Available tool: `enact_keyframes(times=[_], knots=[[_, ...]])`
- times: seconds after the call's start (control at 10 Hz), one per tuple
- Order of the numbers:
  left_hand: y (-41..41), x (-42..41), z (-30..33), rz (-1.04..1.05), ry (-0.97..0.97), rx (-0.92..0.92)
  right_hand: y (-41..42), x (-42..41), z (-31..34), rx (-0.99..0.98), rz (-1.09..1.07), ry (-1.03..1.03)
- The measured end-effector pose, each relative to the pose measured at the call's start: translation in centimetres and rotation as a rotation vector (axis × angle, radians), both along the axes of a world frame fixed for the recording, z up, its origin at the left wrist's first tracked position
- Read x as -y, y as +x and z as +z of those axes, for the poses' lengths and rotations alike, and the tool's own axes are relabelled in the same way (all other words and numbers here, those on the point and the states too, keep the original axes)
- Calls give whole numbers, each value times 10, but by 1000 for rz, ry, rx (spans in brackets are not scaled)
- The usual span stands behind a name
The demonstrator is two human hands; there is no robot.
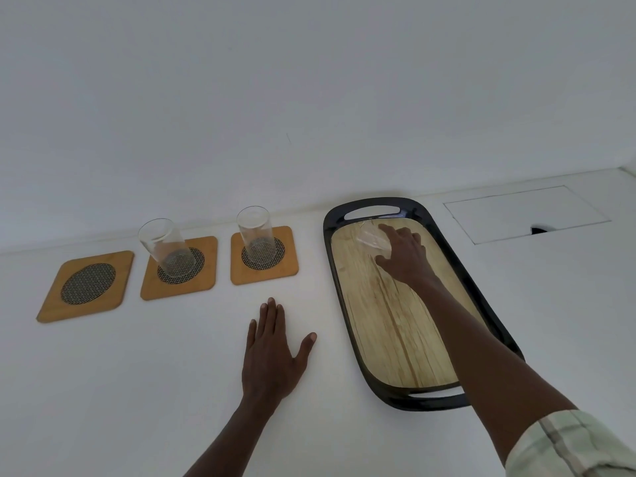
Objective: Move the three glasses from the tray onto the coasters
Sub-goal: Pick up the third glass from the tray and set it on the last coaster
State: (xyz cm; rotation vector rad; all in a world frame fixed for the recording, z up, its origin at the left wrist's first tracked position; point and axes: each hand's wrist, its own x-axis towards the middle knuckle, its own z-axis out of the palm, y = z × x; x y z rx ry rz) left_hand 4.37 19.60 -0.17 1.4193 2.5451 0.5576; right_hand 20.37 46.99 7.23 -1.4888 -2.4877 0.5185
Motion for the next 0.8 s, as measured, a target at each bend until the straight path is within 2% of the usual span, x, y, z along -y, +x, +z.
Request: enact_keyframes(times=[0.2,0.4,0.5,0.7,0.8], knots=[[0,0,0,3,-3,5,6,-1,-2,-28,21,-23],[0,-1,0,5,0,1,10,-2,-5,-132,-56,-58],[-1,-1,0,3,1,-7,11,2,-4,-260,-98,-92],[0,0,0,-3,6,-1,7,27,17,-822,-262,-329],[0,0,0,-7,5,1,4,41,22,-1006,-266,-435]])
